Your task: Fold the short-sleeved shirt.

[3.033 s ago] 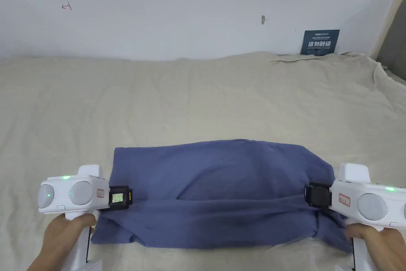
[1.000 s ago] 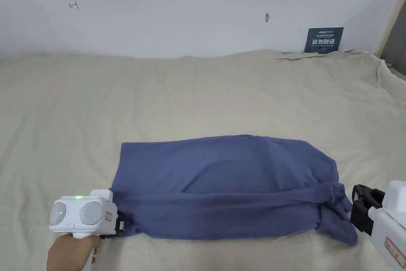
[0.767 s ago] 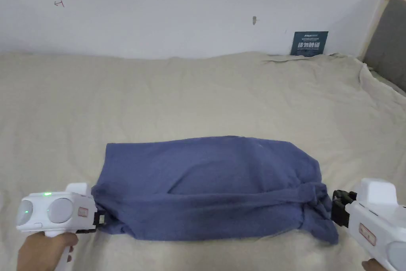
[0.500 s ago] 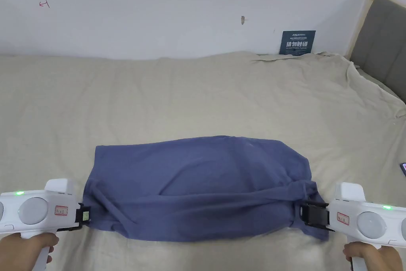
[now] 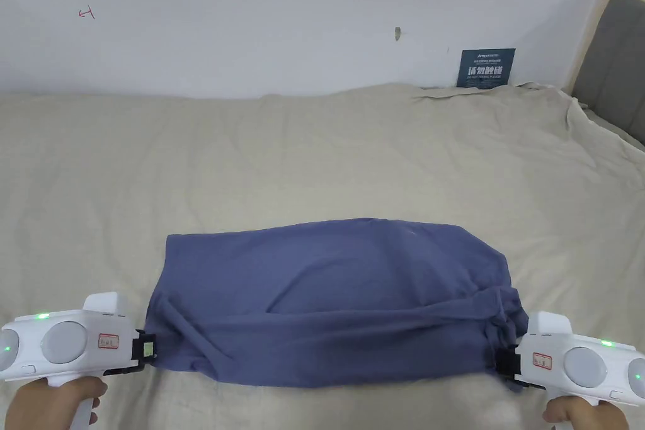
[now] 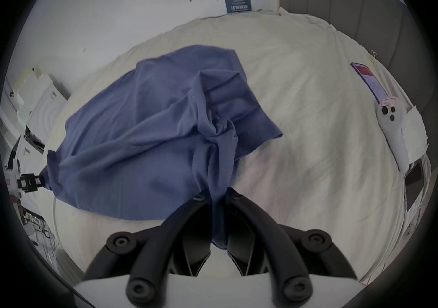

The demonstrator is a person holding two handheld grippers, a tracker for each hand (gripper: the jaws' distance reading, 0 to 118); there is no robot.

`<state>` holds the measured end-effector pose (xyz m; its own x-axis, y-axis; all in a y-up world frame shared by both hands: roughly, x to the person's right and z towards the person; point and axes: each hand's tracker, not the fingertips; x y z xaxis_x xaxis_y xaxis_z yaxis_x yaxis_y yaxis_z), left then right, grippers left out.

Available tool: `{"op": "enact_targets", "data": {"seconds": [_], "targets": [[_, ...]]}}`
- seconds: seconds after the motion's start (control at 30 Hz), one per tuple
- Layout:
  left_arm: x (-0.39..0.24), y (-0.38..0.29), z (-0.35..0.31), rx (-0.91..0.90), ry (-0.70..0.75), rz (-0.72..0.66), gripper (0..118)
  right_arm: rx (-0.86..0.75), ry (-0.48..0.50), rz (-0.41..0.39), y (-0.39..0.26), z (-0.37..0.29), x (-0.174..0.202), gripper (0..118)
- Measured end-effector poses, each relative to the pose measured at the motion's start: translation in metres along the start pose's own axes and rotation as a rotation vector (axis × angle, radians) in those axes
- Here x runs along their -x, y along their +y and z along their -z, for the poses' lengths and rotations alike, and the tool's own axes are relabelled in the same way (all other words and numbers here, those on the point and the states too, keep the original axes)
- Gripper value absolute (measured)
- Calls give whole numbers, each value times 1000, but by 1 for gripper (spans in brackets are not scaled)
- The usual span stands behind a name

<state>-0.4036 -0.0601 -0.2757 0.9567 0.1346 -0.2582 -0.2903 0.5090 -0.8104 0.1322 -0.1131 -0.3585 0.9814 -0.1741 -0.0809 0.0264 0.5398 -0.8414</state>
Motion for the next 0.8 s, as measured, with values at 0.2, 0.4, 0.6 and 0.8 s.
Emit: {"op": "enact_targets", "data": {"seconds": [0.2,0.4,0.6,0.8], "targets": [[11,-3,0,-21,4,-25,3,-57,36,-26,8,-26,-11,7],[29,-13,-17,-32,-3,-45,3,-105,62,-20,8,-67,-28,7],[37,-50,-44,-19,-23,-45,3,-90,100,-1,-27,-98,-37,7],[43,-101,-50,41,-11,-38,3,-17,84,1,-73,-104,-44,7]]}}
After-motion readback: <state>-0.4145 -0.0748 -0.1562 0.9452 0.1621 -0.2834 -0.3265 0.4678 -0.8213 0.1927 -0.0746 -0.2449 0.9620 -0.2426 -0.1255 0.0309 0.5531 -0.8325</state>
